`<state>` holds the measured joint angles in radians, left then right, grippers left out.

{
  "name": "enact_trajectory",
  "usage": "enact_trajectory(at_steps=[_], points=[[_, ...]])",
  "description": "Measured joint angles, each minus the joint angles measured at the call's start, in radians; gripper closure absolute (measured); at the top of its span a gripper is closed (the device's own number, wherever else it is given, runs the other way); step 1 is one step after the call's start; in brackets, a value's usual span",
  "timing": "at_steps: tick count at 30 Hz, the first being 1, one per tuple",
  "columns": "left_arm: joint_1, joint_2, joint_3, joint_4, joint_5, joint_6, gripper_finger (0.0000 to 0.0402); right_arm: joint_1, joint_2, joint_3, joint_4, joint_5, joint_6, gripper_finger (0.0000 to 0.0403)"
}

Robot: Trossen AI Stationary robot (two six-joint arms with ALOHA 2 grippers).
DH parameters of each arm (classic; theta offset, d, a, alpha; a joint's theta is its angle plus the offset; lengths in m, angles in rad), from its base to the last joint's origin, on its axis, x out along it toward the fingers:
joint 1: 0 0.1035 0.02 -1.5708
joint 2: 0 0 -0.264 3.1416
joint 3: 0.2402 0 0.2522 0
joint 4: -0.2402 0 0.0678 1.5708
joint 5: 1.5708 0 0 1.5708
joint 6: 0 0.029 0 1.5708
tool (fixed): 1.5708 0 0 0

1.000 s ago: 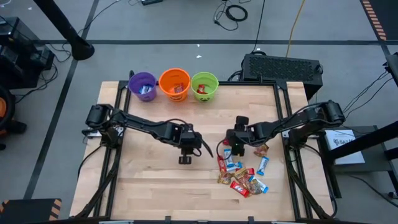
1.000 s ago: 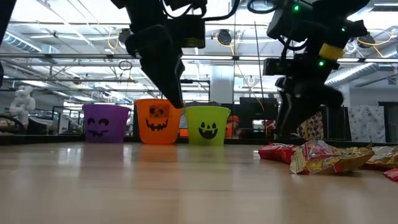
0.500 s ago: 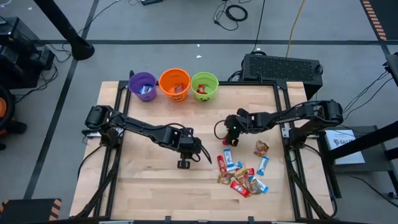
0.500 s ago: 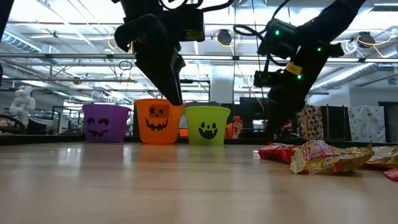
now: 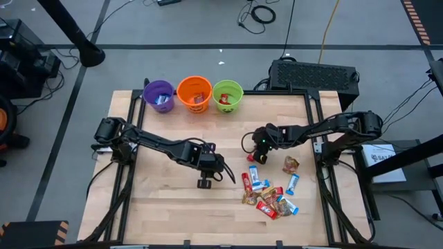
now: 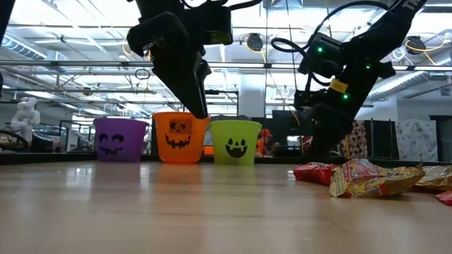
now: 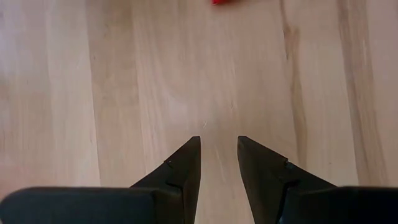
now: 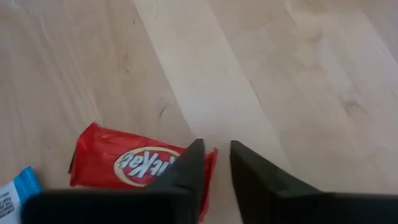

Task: Sort candy by brand, put in halloween buckets
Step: Put the red chocolate bar into the green bucket, then put golden candy into the orange bucket

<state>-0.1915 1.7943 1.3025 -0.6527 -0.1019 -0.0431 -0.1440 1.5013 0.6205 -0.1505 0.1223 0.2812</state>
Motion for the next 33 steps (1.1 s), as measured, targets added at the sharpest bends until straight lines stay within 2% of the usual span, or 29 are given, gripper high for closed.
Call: enact_trajectory(at_steps=[2,4,10,21,24,28,33], points=[[0.001,0.000,0.000,0.000,-0.002,0.001,0.0288,0.000,0.000,0.000,-0.009,-0.014,0.005,0.0373],[0.001,0.000,0.000,0.000,-0.004,0.008,0.0288,0.000,0.000,0.000,-0.013,-0.021,0.007,0.0394],[0.002,0.000,0.000,0.004,-0.007,0.027,0.0288,0.000,-0.020,0.006,-0.003,-0.021,0.016,0.0401],[0.002,0.000,0.000,0.049,-0.023,0.051,0.0288,0.091,-0.226,0.042,-0.034,-0.020,0.028,0.0403],[0.002,0.000,0.000,0.056,-0.026,0.058,0.0288,0.104,-0.263,0.042,-0.192,-0.018,0.139,0.0403],[0.002,0.000,0.000,0.056,-0.026,0.059,0.0288,0.134,-0.285,0.042,-0.430,0.051,0.370,0.0391],[0.002,0.000,0.000,0.070,-0.026,0.063,0.0288,0.234,-0.284,0.042,-0.550,-0.017,0.549,0.0340]])
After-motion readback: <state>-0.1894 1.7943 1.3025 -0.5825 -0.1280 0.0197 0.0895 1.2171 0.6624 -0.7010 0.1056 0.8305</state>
